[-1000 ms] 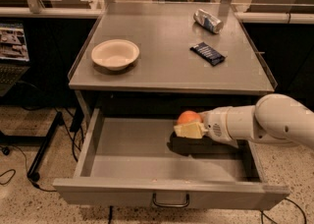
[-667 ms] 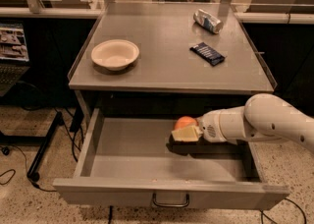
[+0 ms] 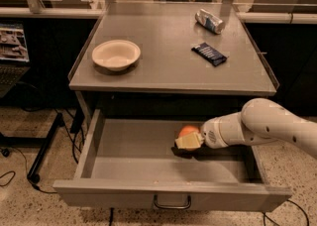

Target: Place orange into top drawer

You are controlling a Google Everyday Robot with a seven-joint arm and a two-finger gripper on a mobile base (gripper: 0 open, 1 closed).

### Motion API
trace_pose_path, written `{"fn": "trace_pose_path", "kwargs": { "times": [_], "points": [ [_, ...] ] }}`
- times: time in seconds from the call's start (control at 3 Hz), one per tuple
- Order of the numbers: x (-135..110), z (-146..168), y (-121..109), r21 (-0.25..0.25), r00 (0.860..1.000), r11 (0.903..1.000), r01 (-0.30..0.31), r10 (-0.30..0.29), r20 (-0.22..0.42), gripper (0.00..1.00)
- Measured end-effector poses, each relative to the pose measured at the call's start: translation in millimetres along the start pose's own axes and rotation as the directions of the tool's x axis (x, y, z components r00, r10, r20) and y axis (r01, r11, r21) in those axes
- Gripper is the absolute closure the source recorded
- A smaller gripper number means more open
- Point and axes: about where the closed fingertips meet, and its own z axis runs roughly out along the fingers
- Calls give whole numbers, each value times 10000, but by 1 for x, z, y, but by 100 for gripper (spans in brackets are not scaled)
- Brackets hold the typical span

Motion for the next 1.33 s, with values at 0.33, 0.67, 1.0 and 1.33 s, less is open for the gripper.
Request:
{"fn": "trace_pose_path", "kwargs": {
  "times": [0.33,0.67,1.0,1.33],
  "points": [
    [0,0,0,0,10000,10000,0,0,0,74],
    [0,0,0,-1,10000,10000,0,0,-1,50],
    [0,0,0,-1,10000,10000,0,0,-1,27],
    [0,0,0,-2,10000,10000,1,-1,-1,4]
  ]
}}
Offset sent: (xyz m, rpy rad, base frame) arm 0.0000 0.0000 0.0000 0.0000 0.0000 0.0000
